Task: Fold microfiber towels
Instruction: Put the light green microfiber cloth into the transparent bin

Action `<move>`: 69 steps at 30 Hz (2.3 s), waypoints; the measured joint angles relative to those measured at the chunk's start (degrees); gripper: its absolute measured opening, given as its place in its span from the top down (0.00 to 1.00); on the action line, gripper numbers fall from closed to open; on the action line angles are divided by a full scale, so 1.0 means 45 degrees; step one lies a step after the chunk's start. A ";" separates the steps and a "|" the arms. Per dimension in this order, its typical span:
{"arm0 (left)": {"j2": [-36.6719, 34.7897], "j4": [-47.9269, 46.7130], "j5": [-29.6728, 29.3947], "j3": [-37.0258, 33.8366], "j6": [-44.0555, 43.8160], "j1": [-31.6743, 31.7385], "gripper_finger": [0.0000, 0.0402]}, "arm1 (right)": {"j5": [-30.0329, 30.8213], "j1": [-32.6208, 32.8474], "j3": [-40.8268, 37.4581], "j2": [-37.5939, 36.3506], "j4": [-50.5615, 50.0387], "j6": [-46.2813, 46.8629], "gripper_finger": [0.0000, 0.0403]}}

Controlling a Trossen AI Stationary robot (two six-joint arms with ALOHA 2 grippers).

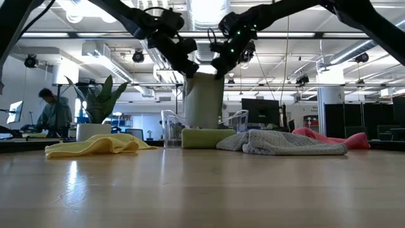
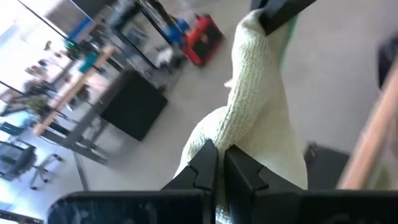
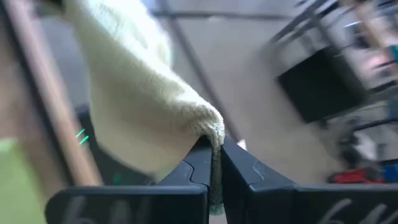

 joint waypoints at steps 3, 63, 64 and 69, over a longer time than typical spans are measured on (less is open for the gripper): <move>-0.0104 -0.1766 0.0345 0.0000 -0.0149 -0.0120 1.00 | -0.0811 0.0039 -0.0151 0.0155 -0.1549 0.0191 0.98; -0.0139 -0.9739 0.4258 -0.0597 -0.2462 -0.1868 0.81 | -0.3186 0.2016 -0.4374 0.0142 -0.5610 0.1198 0.98; -0.0144 -0.9887 0.4276 -0.0575 -0.2462 -0.1863 0.81 | -0.3231 0.2016 -0.4445 0.0155 -0.5499 0.1196 0.98; -0.0163 -0.9834 0.4271 -0.0252 -0.2457 -0.1857 0.80 | -0.3736 0.2011 -0.4415 0.0155 -0.5179 0.1234 0.98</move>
